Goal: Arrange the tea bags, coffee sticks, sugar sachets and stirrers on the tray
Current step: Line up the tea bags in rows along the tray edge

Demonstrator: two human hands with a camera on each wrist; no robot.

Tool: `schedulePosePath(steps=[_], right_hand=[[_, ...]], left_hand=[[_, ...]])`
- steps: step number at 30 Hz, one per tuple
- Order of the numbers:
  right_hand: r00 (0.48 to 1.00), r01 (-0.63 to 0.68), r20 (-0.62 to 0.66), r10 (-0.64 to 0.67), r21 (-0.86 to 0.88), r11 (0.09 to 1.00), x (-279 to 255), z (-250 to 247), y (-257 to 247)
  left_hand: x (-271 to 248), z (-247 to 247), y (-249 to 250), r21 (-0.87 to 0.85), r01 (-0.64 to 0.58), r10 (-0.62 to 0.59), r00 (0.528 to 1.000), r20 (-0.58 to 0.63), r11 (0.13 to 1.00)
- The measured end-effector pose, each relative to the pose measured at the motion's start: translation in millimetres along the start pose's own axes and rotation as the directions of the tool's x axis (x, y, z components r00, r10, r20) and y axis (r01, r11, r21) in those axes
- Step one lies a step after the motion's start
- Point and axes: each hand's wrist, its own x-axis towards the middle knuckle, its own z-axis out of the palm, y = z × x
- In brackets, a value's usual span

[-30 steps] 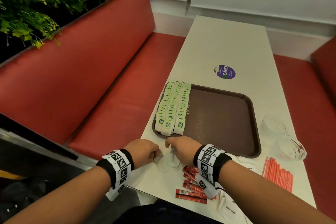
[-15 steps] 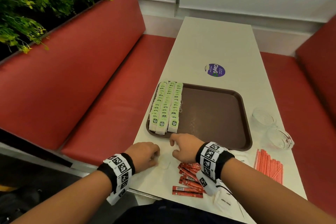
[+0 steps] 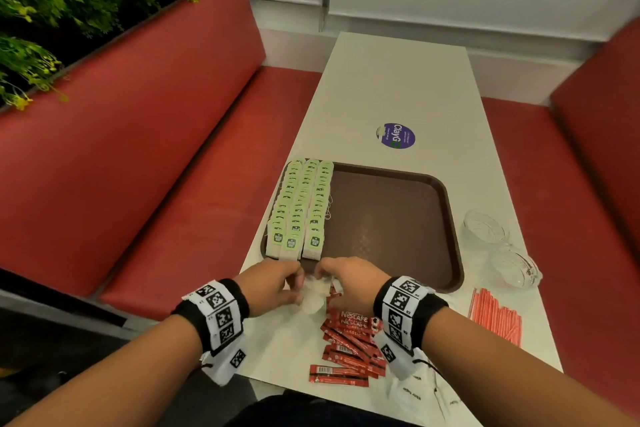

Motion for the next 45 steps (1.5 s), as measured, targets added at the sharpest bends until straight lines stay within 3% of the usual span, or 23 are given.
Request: schedulePosePath(steps=[4, 9, 15, 19, 21, 27, 30, 33, 35, 38, 40, 45], right_hand=[[0.992, 0.093, -0.091, -0.090, 0.028, 0.995, -6.5, -10.4, 8.6], [0.974, 0.158, -0.174, -0.147, 0.052, 0.986, -16.7, -24.0, 24.5], [0.967, 0.157, -0.211, -0.143, 0.052, 0.986, -25.9, -37.1, 42.1], [0.956, 0.184, -0.248, -0.154, 0.100, 0.978, -28.6, -39.0, 50.0], [0.952, 0.199, -0.257, -0.164, 0.117, 0.973, -30.6, -38.7, 53.0], [0.963, 0.167, -0.235, -0.131, 0.140, 0.976, -30.6, -43.9, 55.7], [0.979, 0.075, -0.199, -0.035, 0.197, 0.977, -33.6, -47.4, 55.0], [0.989, -0.017, -0.132, 0.061, 0.315, 0.949, -35.7, -47.0, 58.9], [0.988, -0.034, -0.128, 0.083, 0.344, 0.938, -34.8, -46.5, 60.1], [0.979, -0.110, -0.131, 0.156, 0.304, 0.946, -27.5, -48.8, 57.5], [0.966, -0.153, -0.163, 0.202, 0.271, 0.950, -21.2, -49.0, 53.2], [0.945, -0.179, -0.212, 0.248, 0.299, 0.937, -5.0, -42.8, 39.1]], left_hand=[[10.4, -6.8, 20.5, -0.179, 0.005, -0.016, 0.998, -0.058, 0.984], [17.9, -5.3, 39.8, -0.172, -0.037, 0.026, 0.998, -0.064, 0.984], [20.2, -10.0, 75.2, -0.216, -0.068, 0.011, 0.967, -0.253, 0.974], [22.4, -6.9, 99.7, -0.026, -0.073, 0.063, 0.958, -0.280, 0.997], [24.7, -5.9, 106.6, -0.019, -0.071, 0.060, 0.937, -0.343, 0.997], [26.7, -8.2, 106.4, -0.043, -0.030, 0.010, 0.915, -0.404, 0.999], [32.5, -20.5, 97.2, -0.053, 0.037, -0.056, 0.902, -0.429, 0.998], [44.4, -35.5, 72.7, 0.031, 0.169, -0.147, 0.921, -0.361, 0.985], [56.9, -39.1, 52.4, 0.130, 0.235, -0.204, 0.955, -0.215, 0.963], [75.9, -31.9, 28.6, 0.260, 0.231, -0.228, 0.973, -0.042, 0.938], [87.2, -27.8, 17.2, 0.276, 0.207, -0.210, 0.978, -0.020, 0.939], [100.2, -31.1, 4.1, 0.251, 0.171, -0.141, 0.981, -0.130, 0.953]])
